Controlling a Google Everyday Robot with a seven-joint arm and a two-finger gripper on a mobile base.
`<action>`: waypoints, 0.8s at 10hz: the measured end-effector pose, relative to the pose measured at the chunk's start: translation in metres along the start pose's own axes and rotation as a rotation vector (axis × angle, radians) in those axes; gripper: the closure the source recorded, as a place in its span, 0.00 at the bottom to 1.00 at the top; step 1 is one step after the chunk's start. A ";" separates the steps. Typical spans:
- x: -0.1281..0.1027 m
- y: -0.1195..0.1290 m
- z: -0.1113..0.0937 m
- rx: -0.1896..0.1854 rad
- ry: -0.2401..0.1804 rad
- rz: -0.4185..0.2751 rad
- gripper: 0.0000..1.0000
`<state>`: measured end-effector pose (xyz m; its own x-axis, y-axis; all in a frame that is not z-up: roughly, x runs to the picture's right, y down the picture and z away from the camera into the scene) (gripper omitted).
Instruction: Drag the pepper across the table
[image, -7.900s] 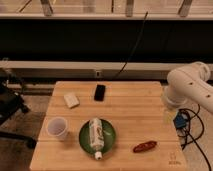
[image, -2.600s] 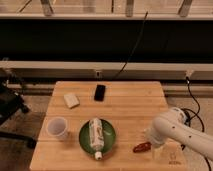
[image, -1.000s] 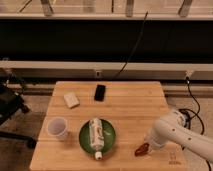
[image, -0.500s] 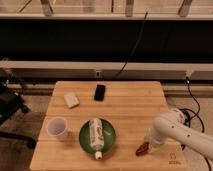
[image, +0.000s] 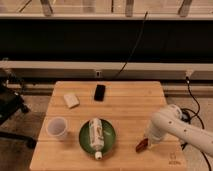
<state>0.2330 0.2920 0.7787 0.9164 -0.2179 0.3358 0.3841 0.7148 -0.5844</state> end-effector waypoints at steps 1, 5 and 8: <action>0.001 0.001 0.000 -0.003 0.001 -0.002 0.97; -0.005 -0.014 0.000 -0.021 0.019 -0.039 0.97; -0.007 -0.023 0.001 -0.031 0.027 -0.059 0.97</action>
<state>0.2179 0.2781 0.7903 0.8945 -0.2771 0.3508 0.4406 0.6792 -0.5869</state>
